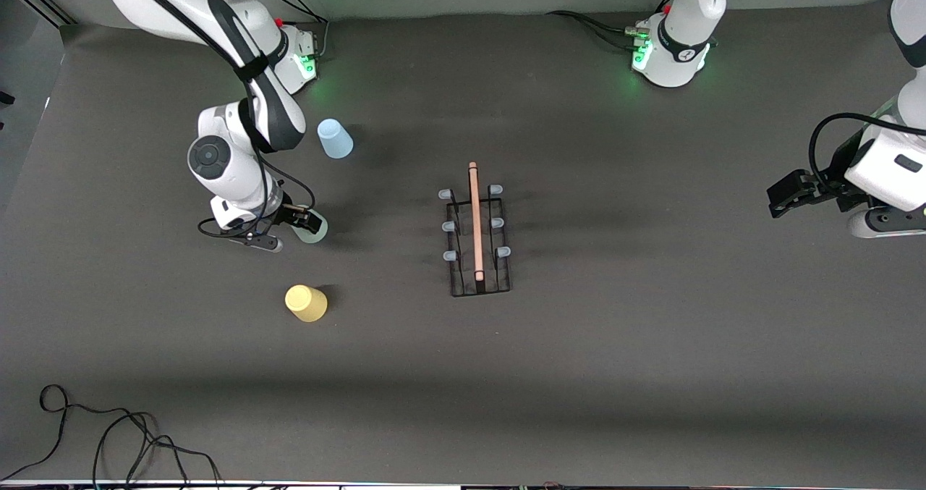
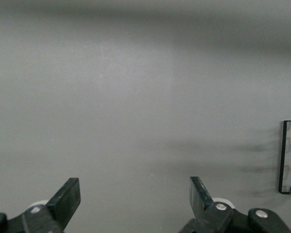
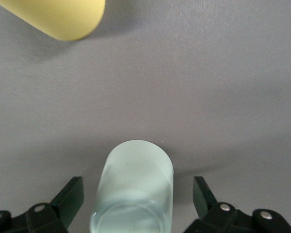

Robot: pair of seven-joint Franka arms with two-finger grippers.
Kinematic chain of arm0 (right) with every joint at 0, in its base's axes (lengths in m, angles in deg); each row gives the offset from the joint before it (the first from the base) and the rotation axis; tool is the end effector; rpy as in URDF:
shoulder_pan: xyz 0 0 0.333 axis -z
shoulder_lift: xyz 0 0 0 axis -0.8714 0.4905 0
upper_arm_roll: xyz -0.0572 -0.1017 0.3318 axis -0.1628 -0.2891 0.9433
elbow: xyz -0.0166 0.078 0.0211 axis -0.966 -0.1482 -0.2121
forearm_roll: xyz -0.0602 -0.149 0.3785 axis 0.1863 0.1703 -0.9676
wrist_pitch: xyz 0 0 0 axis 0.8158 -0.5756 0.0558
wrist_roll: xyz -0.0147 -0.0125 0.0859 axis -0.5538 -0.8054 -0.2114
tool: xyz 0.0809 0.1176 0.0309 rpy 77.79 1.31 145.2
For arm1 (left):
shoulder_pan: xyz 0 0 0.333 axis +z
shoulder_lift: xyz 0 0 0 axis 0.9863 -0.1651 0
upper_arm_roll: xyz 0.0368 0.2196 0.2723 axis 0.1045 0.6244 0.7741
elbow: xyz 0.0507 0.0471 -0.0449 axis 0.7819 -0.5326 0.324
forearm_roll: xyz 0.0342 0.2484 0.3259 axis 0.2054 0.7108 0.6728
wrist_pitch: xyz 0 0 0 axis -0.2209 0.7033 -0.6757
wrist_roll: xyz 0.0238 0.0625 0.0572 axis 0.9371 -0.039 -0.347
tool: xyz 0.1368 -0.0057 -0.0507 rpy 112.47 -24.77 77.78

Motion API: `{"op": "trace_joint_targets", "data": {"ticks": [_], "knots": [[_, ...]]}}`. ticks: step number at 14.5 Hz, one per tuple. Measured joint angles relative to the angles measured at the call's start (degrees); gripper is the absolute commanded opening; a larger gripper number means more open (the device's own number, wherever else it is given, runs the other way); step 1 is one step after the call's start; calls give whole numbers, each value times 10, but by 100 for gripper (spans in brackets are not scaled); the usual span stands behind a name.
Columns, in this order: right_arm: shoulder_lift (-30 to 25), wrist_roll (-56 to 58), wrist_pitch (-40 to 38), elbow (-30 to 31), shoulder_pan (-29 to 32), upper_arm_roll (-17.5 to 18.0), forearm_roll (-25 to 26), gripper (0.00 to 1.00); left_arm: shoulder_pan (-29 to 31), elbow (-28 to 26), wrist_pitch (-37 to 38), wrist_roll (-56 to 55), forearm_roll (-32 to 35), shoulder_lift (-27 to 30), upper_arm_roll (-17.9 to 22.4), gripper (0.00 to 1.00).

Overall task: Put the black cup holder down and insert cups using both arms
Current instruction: 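Lower the right gripper around the pale green cup and close it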

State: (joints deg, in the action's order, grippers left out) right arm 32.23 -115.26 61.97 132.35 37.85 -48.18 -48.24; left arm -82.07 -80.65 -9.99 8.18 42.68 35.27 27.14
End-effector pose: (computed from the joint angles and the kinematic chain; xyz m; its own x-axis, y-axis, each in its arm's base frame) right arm 0.4865 0.1210 0.1911 0.9604 -0.2768 -0.0332 -0.2763 -0.9609 0.0185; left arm 0.6054 -0.0476 0.5876 0.9972 0.0646 0.0379 0.0660 -0.9971 -0.0369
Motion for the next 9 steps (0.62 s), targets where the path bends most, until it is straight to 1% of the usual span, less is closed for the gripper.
{"op": "trace_joint_targets", "data": {"ticks": [2, 5, 6, 9], "knots": [[7, 0, 6, 1, -8, 0, 0, 100, -1, 0, 7, 17, -3, 0, 8, 100], [2, 0, 4, 0, -15, 0, 0, 98, -2, 0, 13, 42, -37, 0, 34, 100], [-3, 0, 0, 0, -15, 0, 0, 96, -2, 0, 18, 59, -43, 0, 46, 100], [-18, 0, -16, 0, -15, 0, 0, 81, -3, 1, 43, 88, -43, 1, 61, 100]]}}
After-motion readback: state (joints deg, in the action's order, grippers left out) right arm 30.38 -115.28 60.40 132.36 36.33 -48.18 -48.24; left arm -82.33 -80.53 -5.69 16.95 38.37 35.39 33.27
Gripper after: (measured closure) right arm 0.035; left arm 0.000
